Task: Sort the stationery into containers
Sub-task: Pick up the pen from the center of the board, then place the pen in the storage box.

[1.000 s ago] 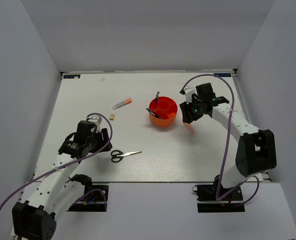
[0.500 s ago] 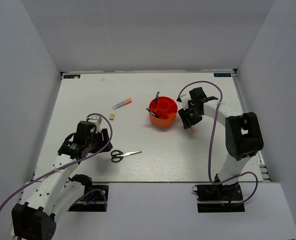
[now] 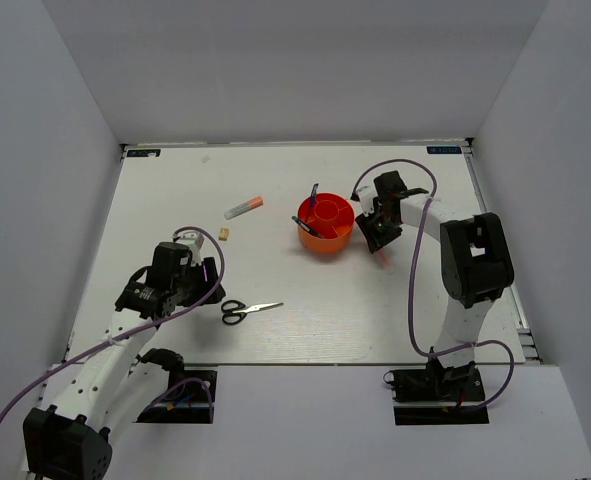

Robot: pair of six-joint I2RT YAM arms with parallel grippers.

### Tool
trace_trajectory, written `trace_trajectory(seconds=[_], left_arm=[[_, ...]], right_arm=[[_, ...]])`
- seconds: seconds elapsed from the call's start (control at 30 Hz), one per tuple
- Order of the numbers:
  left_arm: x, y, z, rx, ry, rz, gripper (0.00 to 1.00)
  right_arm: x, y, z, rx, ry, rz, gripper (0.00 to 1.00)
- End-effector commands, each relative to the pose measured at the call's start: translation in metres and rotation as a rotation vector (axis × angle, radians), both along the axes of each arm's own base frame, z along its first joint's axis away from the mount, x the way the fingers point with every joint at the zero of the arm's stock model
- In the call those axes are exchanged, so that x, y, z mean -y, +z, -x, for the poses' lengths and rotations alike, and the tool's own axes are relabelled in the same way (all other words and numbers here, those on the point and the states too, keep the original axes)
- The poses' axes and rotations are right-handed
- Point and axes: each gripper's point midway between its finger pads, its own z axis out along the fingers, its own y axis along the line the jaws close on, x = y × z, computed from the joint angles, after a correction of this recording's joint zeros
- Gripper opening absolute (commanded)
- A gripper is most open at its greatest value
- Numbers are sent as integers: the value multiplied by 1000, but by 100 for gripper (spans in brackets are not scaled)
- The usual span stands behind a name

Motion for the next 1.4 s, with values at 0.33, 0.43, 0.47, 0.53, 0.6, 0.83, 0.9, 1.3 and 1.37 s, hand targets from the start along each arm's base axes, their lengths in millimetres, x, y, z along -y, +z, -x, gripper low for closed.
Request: trace_trajectory(seconds=[0.33,0.43,0.47,0.53,0.6,0.83,0.9,1.3,1.37], left_arm=[[3,12,-4,38,-9,24,69],[3,12,-4,37,-8,27,69],[4,12,-4,40,-9,27,69],[3,10,-3,32,-8,23,69],[4,10,-3,30,-10,27,69],[4,9,-4,26,-11,25,69],[3,8,-3,23,-11,22,69],[0,2,-3,-1,-4,-1,69],[1,3,-4,-2,-5,2,69]], right_arm=[[4,33,9,28,2,-62,0],[-8,78,5,127,24,-154,0],[-10,87,3,152,30,-172,0],[-22,125,1,245,62,-253,0],[-31,154,-2,333,84,-319,0],[-57,209,-44,614,104,-480,0],[-62,215,-55,673,102,-520,0],[-102,253,-115,920,123,-801,0],[-106,252,-112,926,130,-848,0]])
